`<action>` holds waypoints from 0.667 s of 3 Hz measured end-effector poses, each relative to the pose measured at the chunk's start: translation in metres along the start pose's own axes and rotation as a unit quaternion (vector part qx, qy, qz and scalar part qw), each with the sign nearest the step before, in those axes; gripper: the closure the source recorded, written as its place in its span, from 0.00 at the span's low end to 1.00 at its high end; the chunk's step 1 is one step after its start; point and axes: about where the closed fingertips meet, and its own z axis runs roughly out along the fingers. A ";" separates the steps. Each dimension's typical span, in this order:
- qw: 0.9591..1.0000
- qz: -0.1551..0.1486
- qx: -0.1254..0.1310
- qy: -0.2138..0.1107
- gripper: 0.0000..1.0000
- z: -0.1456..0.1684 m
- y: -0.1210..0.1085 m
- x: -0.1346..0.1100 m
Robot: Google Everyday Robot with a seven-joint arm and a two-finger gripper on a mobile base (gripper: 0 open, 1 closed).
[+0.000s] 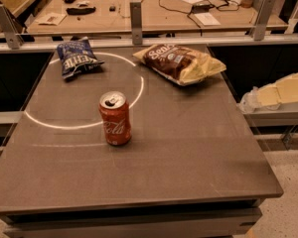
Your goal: Move brown chip bag near coke can
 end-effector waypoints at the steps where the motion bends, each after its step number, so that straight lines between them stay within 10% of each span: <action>1: 1.000 0.008 0.003 0.001 0.00 -0.001 -0.001 0.000; 2: 1.000 0.011 0.001 -0.006 0.00 0.013 0.004 -0.008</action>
Offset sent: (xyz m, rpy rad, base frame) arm 0.0331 0.0219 -0.0139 0.0476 -0.0180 -0.0455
